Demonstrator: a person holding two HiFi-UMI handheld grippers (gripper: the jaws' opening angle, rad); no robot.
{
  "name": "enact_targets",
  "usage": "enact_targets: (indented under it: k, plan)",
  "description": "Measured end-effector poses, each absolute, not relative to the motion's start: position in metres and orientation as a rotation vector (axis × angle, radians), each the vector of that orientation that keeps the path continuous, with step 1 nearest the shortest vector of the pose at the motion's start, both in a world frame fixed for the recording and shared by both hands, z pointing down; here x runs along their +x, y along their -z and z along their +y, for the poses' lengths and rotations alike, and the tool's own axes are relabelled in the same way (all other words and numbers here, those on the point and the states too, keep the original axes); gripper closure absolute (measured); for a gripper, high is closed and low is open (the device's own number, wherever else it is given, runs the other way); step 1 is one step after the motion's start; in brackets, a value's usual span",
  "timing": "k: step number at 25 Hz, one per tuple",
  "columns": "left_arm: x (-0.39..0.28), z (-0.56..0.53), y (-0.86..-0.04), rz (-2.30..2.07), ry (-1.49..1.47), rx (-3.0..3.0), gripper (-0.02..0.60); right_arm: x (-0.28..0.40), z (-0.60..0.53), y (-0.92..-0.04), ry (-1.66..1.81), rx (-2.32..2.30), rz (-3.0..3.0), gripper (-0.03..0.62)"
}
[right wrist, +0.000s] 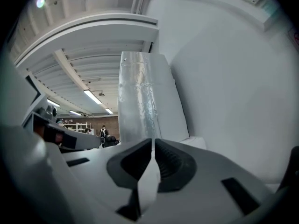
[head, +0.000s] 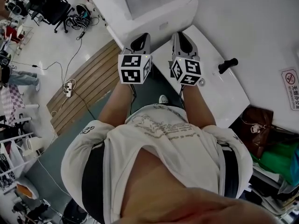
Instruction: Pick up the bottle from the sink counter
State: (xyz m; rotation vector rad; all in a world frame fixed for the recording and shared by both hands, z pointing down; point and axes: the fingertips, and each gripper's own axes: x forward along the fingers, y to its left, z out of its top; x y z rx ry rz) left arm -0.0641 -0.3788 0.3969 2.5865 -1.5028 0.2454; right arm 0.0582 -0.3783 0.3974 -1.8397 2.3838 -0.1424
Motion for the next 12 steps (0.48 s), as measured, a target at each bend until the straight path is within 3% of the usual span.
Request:
enact_targets:
  k: [12]
  plan:
    - [-0.060,-0.399,-0.421,-1.516,-0.315,2.520,0.560,0.077,-0.433,-0.481,0.199,-1.921,2.456,0.568]
